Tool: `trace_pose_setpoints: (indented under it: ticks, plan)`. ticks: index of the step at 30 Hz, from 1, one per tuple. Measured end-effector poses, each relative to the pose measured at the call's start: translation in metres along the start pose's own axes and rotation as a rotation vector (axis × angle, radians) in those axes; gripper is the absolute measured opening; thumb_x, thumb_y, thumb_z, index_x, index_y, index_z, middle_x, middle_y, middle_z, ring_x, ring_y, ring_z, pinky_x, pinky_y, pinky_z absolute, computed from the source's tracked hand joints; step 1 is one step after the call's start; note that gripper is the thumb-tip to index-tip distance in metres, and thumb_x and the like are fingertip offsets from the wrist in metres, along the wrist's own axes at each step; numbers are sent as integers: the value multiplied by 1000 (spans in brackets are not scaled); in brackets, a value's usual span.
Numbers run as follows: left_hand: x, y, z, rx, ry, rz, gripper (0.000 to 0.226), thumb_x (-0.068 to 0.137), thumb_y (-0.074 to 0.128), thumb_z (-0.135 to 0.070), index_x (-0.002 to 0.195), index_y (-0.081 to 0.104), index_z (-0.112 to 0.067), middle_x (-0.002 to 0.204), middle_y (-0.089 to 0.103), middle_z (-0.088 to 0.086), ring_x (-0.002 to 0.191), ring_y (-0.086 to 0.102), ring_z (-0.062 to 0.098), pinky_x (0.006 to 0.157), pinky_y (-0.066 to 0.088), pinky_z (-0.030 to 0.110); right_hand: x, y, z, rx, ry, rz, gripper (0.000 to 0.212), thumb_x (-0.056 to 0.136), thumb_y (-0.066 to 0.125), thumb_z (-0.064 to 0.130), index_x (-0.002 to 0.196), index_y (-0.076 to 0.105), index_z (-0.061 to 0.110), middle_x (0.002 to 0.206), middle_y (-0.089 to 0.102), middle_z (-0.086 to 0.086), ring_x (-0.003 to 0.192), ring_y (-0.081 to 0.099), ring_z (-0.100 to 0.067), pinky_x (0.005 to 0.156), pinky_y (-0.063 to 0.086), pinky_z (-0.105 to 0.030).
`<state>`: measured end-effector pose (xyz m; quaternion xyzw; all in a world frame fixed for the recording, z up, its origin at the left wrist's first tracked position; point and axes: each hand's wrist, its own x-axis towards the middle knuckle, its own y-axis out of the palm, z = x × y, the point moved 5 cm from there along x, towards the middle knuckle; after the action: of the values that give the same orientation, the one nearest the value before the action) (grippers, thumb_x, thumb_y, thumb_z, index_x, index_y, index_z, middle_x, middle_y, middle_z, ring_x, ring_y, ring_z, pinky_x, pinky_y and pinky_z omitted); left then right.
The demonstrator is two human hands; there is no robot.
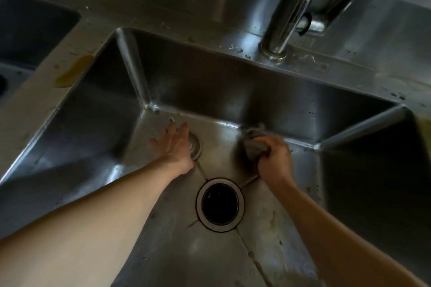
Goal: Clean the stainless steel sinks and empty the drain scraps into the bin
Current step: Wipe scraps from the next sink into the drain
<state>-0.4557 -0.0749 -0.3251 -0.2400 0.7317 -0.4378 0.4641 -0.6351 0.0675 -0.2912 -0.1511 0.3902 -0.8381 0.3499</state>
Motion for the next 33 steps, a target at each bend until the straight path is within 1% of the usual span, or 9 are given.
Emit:
trace_pose_setpoints:
  ticks: [2,4,7,12,17,23,28,30,33]
  plan:
    - [7,6,-2,54,-3,23,101,70,79,-34,149,16,-26,153,11,9,137,20,34,109,26,51,25,10,-21,-83,35,9,40,71,49,0,99,74,12,107,64,-12,99,59,-29,93,45,-25]
    - [9,10,-1,66,12,8,95,71,79,-30,146,21,-26,151,15,9,135,24,33,107,28,49,31,29,-26,-153,73,142,48,71,46,6,113,68,14,122,57,-17,113,52,-35,101,41,-37]
    - [8,7,1,56,48,-34,84,68,80,-27,138,33,-25,143,27,8,129,31,31,101,35,43,20,52,-10,-230,30,298,51,81,54,1,129,56,18,140,42,-12,128,38,-31,107,31,-30]
    - [-18,12,-6,123,156,-57,69,76,74,-25,135,36,-25,138,34,4,124,35,29,94,39,39,-4,62,15,-225,-52,460,31,79,57,5,105,71,14,122,57,-11,112,53,-32,97,39,-27]
    - [-63,12,-24,295,329,-41,66,85,64,-19,142,30,-24,140,31,5,126,32,28,94,39,36,-33,39,21,-243,-16,644,36,87,50,0,116,68,13,126,58,-11,114,53,-28,96,39,-25]
    - [-109,7,-52,482,546,-24,70,78,67,-11,138,30,-14,140,24,5,128,25,28,97,34,36,-47,-6,16,-96,215,455,45,85,44,-4,116,68,19,119,62,-9,107,58,-27,82,43,-18]
    - [-130,-8,-80,532,636,-42,55,85,53,-3,137,35,-10,142,24,7,127,27,27,101,29,36,-55,-33,26,-69,213,413,41,87,44,0,116,68,16,119,64,-10,109,58,-28,93,45,-24]
    - [-134,-11,-85,491,634,-40,42,91,47,-7,132,41,-8,138,34,8,123,33,25,99,29,34,-57,-39,29,-59,201,387,40,86,45,-1,115,68,15,118,64,-11,109,58,-28,92,46,-25]
    - [-139,-25,-93,441,664,-227,33,85,61,-18,117,59,-9,122,52,6,108,48,20,88,38,27,-58,-46,29,-47,192,357,39,85,46,0,113,69,14,115,64,-11,107,59,-28,90,45,-24]
